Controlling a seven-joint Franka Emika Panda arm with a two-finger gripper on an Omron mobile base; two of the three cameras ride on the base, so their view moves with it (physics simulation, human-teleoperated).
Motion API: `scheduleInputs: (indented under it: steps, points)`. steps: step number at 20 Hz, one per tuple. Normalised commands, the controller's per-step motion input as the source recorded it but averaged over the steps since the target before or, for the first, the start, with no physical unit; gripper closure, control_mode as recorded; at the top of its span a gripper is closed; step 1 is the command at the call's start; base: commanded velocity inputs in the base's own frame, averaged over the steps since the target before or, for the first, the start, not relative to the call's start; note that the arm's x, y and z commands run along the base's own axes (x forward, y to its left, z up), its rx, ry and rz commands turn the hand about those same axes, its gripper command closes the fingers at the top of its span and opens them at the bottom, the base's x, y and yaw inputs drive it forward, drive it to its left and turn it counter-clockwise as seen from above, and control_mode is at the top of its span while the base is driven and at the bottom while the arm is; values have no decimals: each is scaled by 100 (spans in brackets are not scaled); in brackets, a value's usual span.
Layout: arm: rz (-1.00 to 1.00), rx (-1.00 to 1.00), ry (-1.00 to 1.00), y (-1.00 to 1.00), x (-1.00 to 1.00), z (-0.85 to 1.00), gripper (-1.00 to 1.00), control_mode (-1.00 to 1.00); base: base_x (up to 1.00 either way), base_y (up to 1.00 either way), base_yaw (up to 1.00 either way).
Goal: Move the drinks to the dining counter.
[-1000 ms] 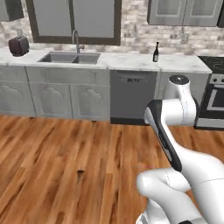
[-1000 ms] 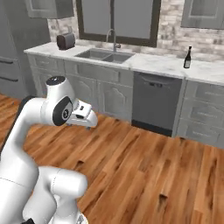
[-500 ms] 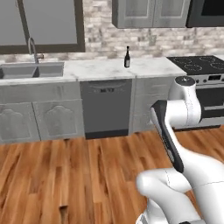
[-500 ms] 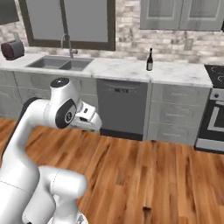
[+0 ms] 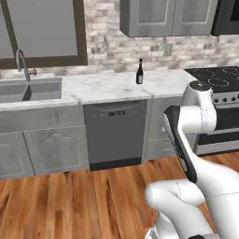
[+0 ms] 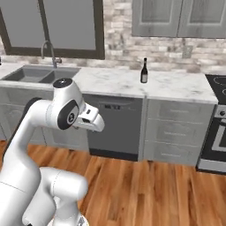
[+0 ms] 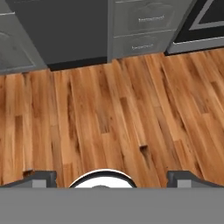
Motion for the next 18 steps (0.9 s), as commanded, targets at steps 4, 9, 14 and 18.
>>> scheduleInputs:
  steps: [4,9,14,18]
  points:
    - [0,0,0,0,0,0,-100,100,100,-14,0]
    - [0,0,0,0,0,0,-100,100,100,-27,0]
    - [0,0,0,0,0,0,-100,100,100,-52,6]
    - [0,0,0,0,0,0,-100,100,100,-57,2]
